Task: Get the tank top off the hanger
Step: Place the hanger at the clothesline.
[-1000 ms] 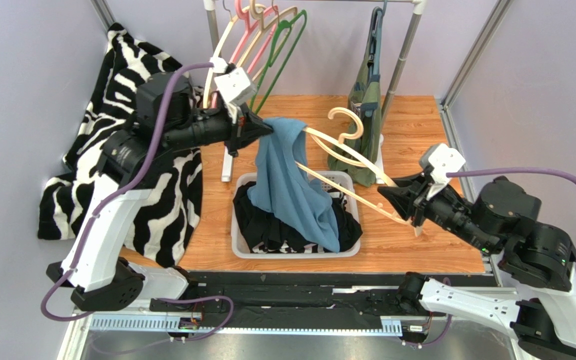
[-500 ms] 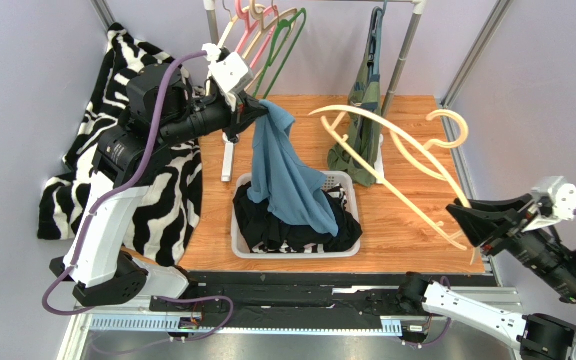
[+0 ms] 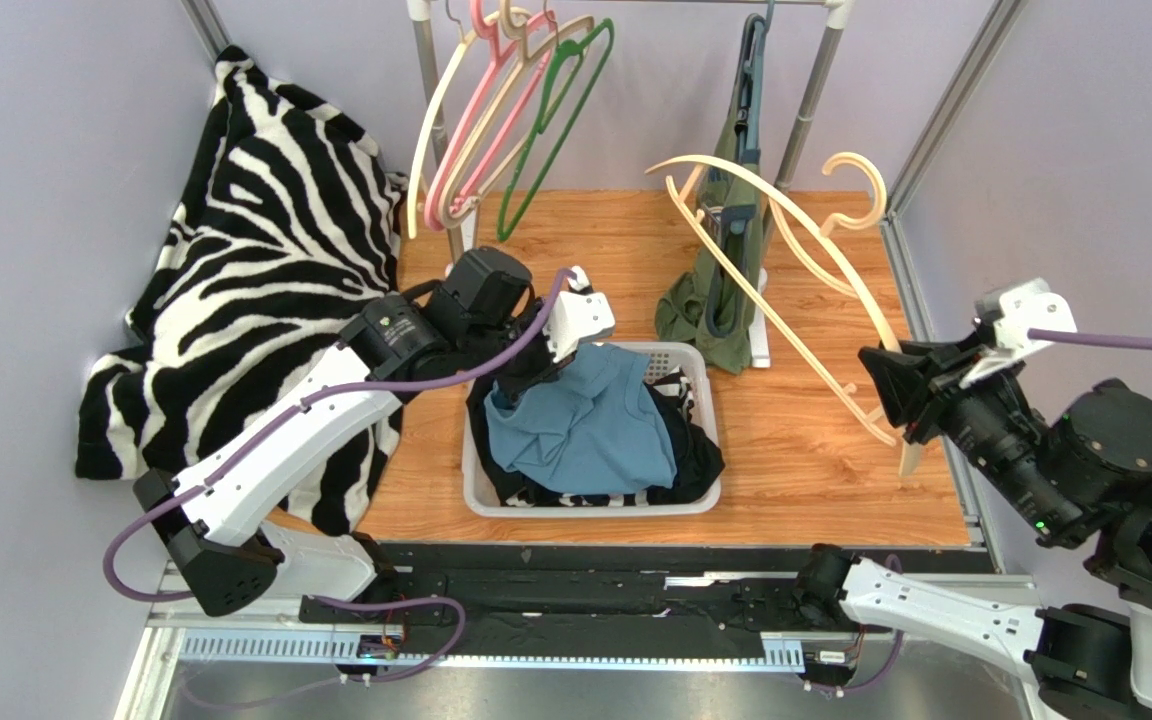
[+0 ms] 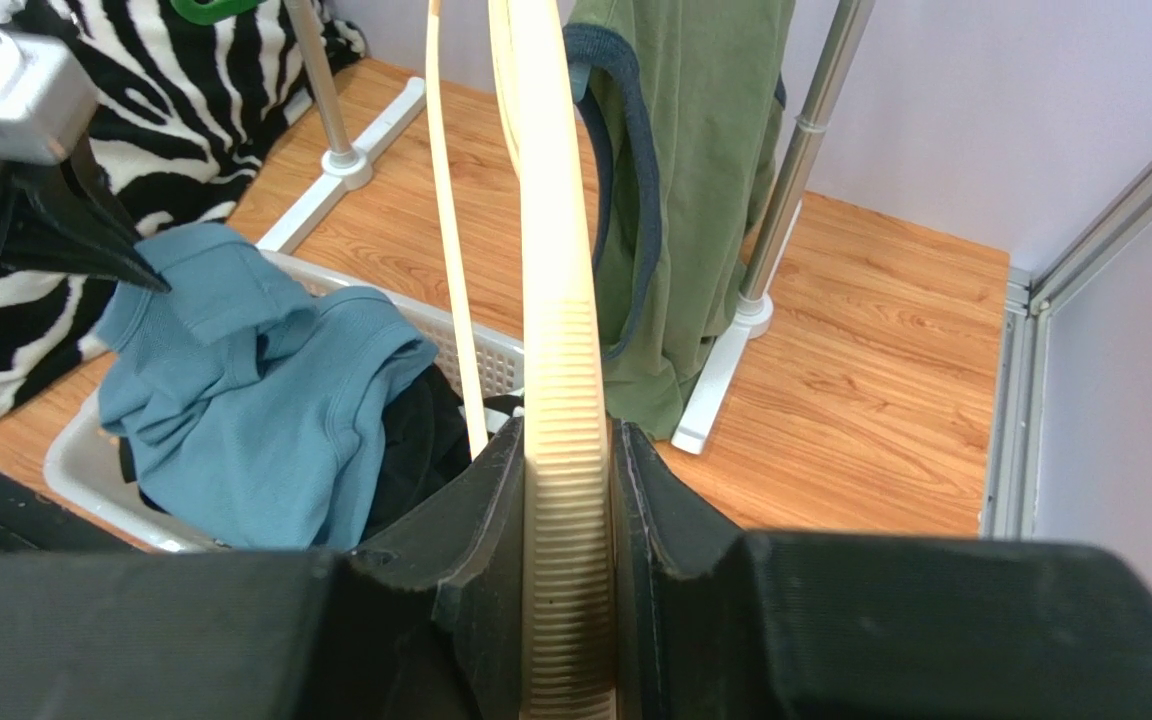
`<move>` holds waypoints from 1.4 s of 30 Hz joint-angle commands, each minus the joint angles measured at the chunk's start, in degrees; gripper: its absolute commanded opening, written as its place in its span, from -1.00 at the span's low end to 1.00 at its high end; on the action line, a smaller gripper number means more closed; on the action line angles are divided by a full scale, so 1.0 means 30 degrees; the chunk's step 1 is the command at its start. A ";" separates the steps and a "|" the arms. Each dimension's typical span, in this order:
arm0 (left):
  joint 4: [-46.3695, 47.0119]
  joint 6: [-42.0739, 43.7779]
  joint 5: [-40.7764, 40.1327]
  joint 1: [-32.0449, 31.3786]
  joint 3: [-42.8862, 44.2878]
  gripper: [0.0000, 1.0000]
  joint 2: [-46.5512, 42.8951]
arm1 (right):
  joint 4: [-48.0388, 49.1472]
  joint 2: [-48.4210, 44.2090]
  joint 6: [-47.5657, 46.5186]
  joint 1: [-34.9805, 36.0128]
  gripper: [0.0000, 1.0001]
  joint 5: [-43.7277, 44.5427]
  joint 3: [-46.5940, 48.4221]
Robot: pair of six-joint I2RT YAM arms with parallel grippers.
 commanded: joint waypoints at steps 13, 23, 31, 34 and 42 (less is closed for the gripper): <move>0.1378 0.1903 -0.3129 -0.0840 -0.7688 0.92 -0.0375 | 0.2274 0.6488 -0.1766 -0.0034 -1.00 0.3212 0.4220; 0.1734 0.1614 -0.3072 -0.1456 -0.9279 0.97 -0.1254 | 0.2304 1.2315 -0.2381 0.0053 -1.00 0.6964 0.9345; -0.1049 0.0705 -0.2924 -0.1486 -0.3428 0.98 -0.4327 | 0.2392 1.6277 -0.2938 0.0053 -1.00 0.8259 1.2837; -0.2246 -0.0058 -0.3540 -0.1486 -0.1026 0.98 -0.4594 | 0.2625 1.7566 -0.2968 -0.0063 -1.00 0.7966 1.3831; -0.5649 -0.0174 -0.2602 -0.1486 0.4340 0.98 -0.4714 | 0.3270 2.0378 -0.3085 -0.1994 -1.00 0.7173 1.6060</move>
